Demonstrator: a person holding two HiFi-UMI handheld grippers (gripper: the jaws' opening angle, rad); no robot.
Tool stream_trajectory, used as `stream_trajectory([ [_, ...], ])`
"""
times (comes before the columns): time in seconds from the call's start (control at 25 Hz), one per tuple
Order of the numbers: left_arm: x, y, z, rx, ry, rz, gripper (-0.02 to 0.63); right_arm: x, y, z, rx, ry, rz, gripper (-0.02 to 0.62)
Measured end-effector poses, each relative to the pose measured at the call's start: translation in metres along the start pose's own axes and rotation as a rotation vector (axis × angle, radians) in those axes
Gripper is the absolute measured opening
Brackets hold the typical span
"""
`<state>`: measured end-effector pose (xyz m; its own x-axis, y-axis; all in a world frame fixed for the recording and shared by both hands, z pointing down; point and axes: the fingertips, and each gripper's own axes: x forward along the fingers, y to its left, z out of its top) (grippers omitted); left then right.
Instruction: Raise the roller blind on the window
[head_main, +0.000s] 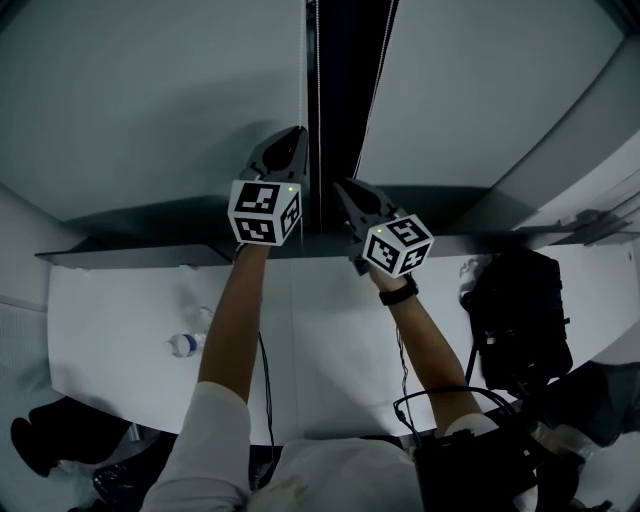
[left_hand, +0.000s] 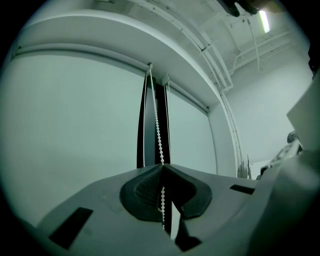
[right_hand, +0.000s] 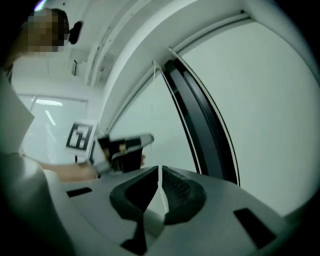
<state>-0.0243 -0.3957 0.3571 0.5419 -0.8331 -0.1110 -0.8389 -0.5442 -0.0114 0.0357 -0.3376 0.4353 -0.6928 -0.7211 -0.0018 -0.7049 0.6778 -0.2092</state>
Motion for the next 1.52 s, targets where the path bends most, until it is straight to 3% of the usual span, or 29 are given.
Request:
stream_trajectory([
  [0.2, -0.016, -0.007, -0.023, -0.054, 0.003, 0.005, 0.002, 0.009, -0.005, 0.097, -0.040, -0.124, 0.030, 0.006],
  [0.48, -0.031, -0.035, -0.060, -0.096, 0.030, -0.010, 0.002, 0.044, 0.017, 0.155, -0.086, -0.126, 0.088, 0.014],
  [0.76, -0.064, -0.048, -0.107, -0.195, 0.056, 0.028, 0.002, 0.073, 0.034, 0.139, -0.107, -0.067, 0.072, 0.014],
  [0.92, -0.072, -0.039, -0.105, -0.179, 0.057, 0.032, 0.002, 0.069, 0.044, 0.139, -0.066, -0.108, 0.086, 0.014],
  [1.12, -0.076, -0.040, -0.108, -0.189, 0.065, 0.027, 0.002, 0.071, 0.054, 0.144, -0.063, -0.077, 0.117, 0.014],
  [1.4, -0.085, -0.054, -0.111, -0.195, 0.054, 0.028, 0.002, 0.071, 0.044, 0.145, -0.108, -0.047, 0.020, 0.026],
  [1.52, -0.089, -0.060, -0.110, -0.193, 0.050, 0.026, 0.002, 0.070, 0.049, 0.150, -0.122, -0.047, 0.020, 0.046],
])
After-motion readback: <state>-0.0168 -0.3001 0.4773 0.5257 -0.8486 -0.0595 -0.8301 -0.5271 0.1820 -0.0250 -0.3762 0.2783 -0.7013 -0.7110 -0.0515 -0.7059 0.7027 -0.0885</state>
